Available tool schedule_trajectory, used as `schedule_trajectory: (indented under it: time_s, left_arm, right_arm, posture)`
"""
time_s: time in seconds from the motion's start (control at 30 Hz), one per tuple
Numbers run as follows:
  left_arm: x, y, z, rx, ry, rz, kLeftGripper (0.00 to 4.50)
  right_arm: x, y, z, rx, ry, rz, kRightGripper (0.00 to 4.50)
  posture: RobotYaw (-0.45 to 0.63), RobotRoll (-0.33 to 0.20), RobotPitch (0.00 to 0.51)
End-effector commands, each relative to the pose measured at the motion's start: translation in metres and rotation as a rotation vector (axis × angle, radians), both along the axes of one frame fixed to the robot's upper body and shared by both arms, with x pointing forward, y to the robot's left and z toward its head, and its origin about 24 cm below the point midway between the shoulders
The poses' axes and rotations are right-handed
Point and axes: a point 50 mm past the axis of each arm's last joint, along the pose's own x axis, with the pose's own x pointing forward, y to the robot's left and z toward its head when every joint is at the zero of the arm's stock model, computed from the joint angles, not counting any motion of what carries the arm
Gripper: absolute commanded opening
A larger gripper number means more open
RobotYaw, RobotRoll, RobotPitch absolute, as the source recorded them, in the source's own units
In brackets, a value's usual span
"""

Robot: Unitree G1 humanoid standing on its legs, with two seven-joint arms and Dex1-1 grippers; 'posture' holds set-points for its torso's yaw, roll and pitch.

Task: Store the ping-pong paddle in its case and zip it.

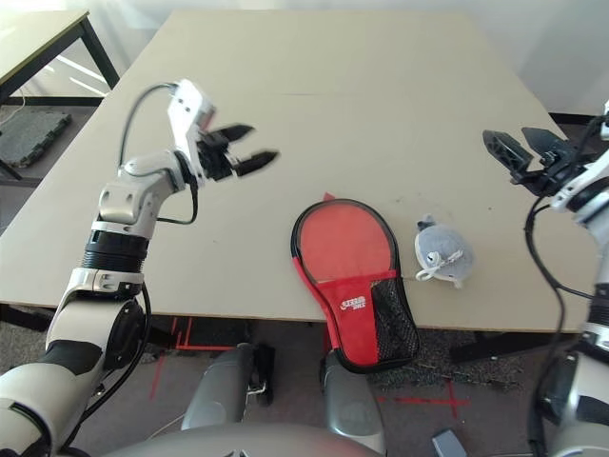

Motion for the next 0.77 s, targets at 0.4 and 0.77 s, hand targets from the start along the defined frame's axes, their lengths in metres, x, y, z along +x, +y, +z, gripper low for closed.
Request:
schedule_trajectory:
  time_s: [0.4, 0.77]
  left_arm:
    - [-0.01, 0.052, -0.071, 0.027, 0.028, 0.558, 4.5]
    - [-0.013, 0.058, -0.079, 0.017, -0.014, 0.652, 4.5]
  right_arm:
    - [0.019, -0.012, -0.042, -0.006, 0.011, -0.486, 4.48]
    - [0.019, -0.006, -0.057, 0.02, 0.033, -0.525, 4.48]
  posture:
    - [0.06, 0.0, 0.079]
    - [0.06, 0.0, 0.058]
